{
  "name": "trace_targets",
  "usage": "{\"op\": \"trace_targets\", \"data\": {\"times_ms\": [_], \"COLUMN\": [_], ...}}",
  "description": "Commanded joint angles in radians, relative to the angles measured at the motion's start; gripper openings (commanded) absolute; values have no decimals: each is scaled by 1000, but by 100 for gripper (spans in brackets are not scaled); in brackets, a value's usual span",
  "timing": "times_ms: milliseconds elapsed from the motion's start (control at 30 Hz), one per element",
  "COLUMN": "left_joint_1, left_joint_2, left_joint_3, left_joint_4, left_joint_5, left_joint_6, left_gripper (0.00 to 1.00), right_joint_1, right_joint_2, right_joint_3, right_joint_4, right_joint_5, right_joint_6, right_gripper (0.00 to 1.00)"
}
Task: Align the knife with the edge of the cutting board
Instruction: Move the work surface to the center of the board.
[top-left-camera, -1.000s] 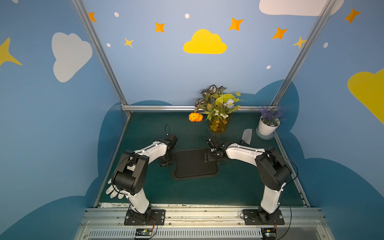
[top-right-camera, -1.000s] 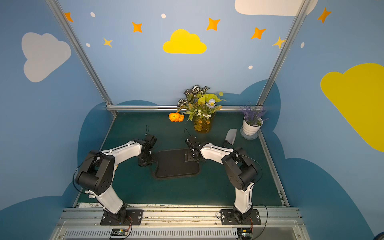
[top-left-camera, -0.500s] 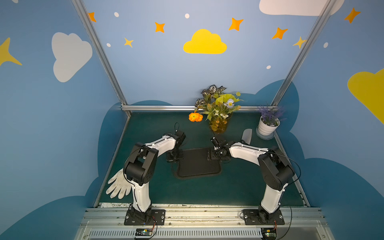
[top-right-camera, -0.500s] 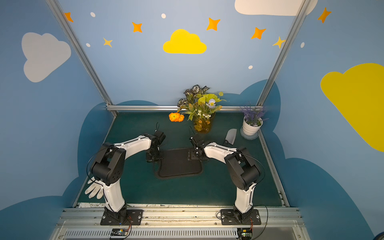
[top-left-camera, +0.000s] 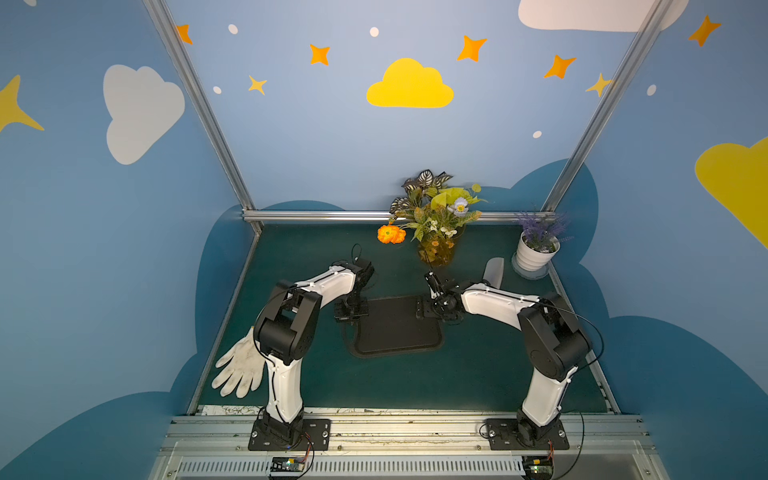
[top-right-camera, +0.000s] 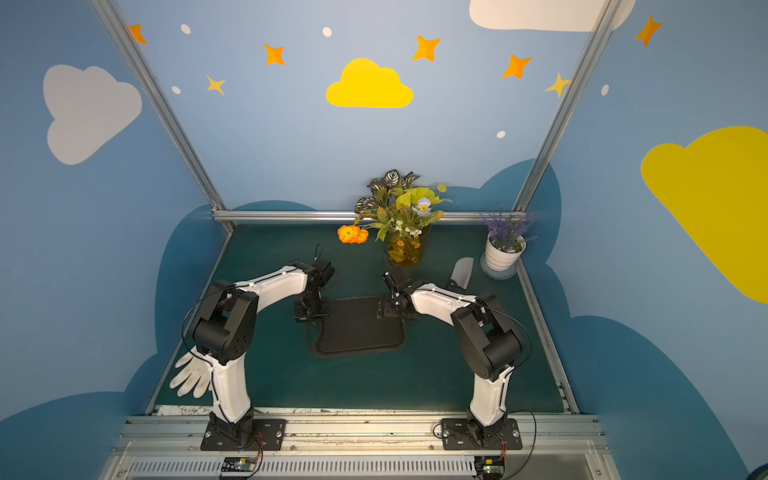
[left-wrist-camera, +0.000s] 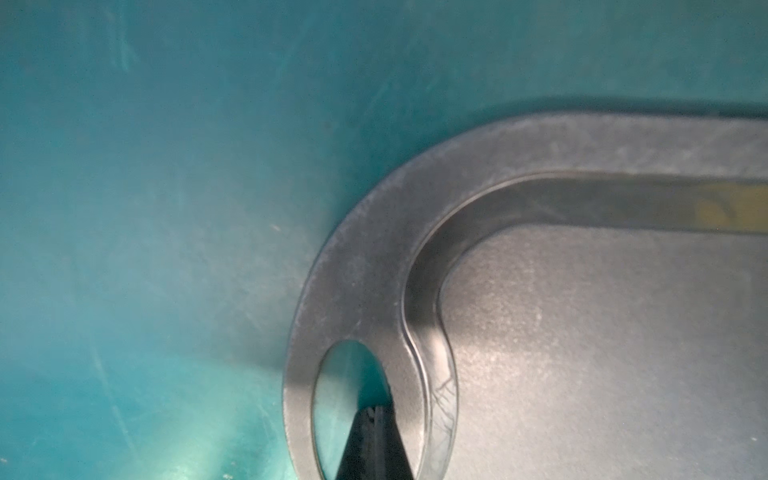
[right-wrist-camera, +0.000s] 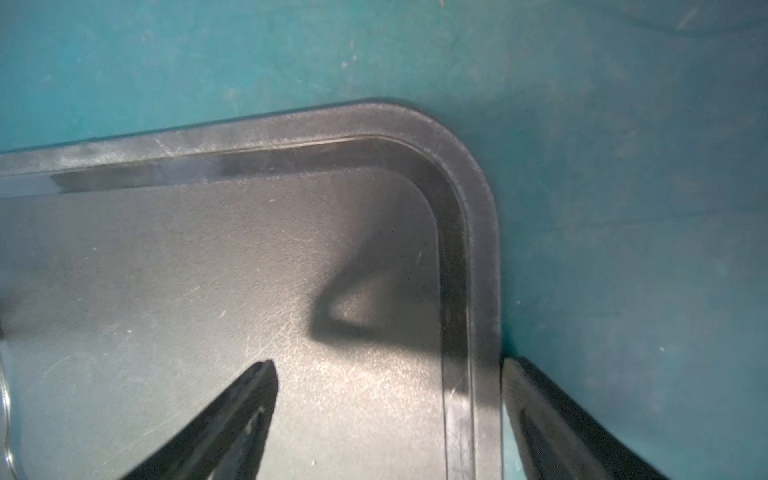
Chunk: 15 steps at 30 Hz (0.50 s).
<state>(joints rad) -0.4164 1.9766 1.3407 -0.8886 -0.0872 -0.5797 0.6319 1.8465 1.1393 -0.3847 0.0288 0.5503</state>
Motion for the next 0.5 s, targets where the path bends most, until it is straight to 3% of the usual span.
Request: {"op": "trace_targets", "data": {"times_ms": [0,467], "left_joint_1": [-29,-41], "left_joint_2": [44,169], "left_joint_3": [-11,174], "left_joint_4": [226,178], "left_joint_5": [127,129], "left_joint_6": [6,-8], "left_gripper": [3,3], "right_joint_1": [-28,-52], "right_joint_2": [17,17], "right_joint_3": [-43,-61], "right_joint_4": [-36,-26], "right_joint_5": [39,38], "right_joint_6": [14,28], "right_gripper": [91,91]}}
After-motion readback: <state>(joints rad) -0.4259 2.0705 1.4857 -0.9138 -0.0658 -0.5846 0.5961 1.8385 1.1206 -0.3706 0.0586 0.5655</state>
